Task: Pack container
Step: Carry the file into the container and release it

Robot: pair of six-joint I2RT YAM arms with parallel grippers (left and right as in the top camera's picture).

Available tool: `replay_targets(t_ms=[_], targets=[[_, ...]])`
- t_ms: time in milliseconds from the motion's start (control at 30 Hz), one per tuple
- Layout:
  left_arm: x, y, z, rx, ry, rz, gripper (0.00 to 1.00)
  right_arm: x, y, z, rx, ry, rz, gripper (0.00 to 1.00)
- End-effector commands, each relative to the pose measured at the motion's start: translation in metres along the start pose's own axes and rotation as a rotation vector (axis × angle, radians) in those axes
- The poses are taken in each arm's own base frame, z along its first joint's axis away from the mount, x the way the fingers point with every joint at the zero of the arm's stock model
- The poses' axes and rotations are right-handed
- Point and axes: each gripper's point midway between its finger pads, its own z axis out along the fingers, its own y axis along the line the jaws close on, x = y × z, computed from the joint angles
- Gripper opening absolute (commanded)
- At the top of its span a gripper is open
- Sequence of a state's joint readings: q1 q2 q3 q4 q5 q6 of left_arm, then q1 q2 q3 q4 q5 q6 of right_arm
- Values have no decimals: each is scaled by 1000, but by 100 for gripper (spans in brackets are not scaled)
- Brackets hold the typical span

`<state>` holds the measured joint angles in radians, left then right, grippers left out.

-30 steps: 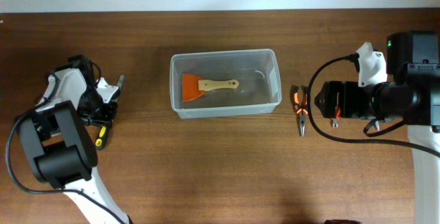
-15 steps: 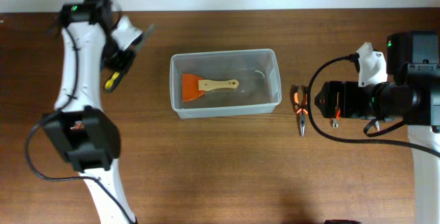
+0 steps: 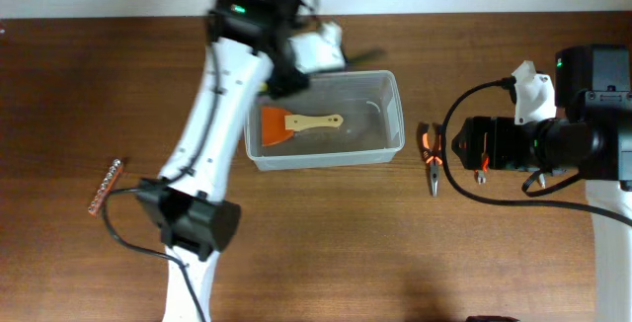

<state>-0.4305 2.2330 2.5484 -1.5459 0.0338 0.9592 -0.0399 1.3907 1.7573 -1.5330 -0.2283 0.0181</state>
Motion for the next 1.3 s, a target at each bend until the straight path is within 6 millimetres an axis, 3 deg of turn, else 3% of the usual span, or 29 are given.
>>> replay_targets(t_ms=[0, 133, 500, 800, 1000, 1267], targets=[[-17, -21, -2, 35, -31, 292, 2, -2, -2, -2, 8, -12, 2, 99], [-24, -22, 12, 29, -24, 327, 2, -2, -2, -2, 8, -11, 2, 99], [-13, -10, 63, 41, -48, 256, 2, -2, -2, -2, 8, -11, 2, 99], [-6, -4, 99, 30, -68, 156, 2, -1, -2, -2, 8, -8, 3, 99], [3, 13, 126, -17, -89, 0, 2, -1, -2, -2, 8, -7, 3, 99], [10, 11, 156, 6, -70, -8, 2, -1, -2, -2, 8, -7, 3, 99]])
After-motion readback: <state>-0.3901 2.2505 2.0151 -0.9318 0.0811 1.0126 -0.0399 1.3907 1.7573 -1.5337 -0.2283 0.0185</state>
